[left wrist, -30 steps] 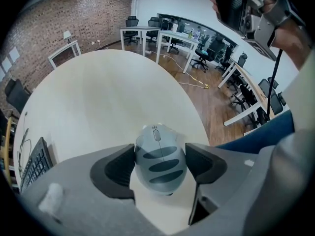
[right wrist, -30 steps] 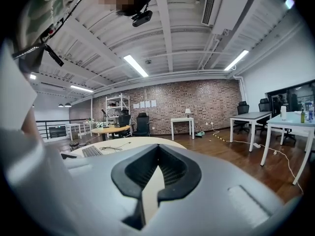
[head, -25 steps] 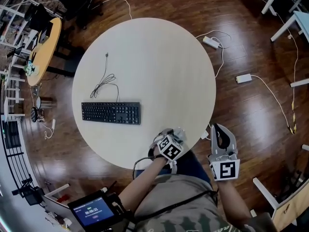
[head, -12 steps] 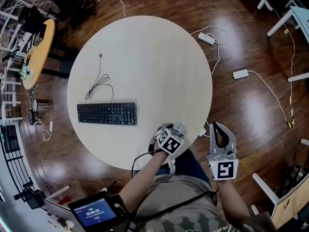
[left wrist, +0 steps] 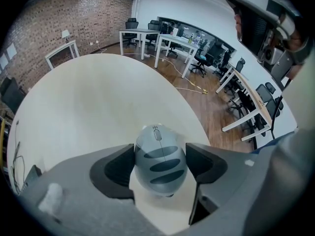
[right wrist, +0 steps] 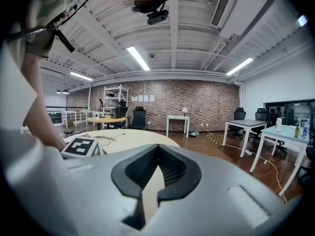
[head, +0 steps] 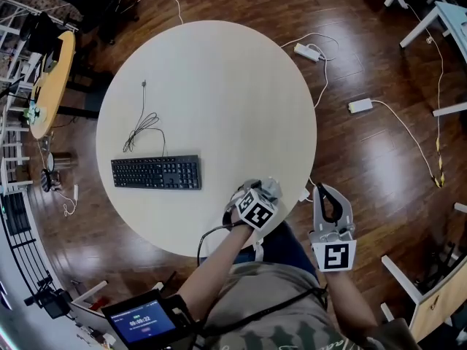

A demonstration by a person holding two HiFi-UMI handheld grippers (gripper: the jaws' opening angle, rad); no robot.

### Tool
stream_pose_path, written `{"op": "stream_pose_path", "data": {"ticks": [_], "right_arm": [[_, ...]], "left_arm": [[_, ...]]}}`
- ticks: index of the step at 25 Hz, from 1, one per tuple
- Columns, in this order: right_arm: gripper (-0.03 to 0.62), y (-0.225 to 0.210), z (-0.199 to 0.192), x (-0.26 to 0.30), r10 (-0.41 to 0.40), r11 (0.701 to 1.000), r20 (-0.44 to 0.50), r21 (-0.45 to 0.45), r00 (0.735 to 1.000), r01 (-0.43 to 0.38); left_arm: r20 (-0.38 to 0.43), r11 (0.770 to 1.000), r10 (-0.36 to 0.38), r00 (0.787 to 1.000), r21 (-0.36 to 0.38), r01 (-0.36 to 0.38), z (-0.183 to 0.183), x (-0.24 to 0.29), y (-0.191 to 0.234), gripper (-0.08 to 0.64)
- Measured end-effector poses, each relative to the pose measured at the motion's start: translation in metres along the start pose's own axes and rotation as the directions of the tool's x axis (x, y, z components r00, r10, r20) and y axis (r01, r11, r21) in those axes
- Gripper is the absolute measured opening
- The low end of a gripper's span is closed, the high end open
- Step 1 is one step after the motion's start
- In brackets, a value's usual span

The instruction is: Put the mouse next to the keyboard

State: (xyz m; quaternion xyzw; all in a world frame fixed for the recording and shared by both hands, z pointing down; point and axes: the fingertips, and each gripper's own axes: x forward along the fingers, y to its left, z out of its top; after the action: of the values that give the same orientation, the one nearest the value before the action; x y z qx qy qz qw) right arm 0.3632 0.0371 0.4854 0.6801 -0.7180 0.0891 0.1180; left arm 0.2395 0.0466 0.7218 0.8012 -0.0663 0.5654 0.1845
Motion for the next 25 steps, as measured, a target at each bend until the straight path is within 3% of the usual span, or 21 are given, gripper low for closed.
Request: {"op": "stream_pose_path", "data": {"ticks": [25], "right_arm": [[0.005, -0.017, 0.006, 0.014, -0.012, 0.999, -0.029, 0.043, 0.999, 0.013]], "left_arm": [[0.05, 1.0, -0.001, 0.999, 0.003, 0.001, 0.061, 0.013, 0.033, 0.341]]}}
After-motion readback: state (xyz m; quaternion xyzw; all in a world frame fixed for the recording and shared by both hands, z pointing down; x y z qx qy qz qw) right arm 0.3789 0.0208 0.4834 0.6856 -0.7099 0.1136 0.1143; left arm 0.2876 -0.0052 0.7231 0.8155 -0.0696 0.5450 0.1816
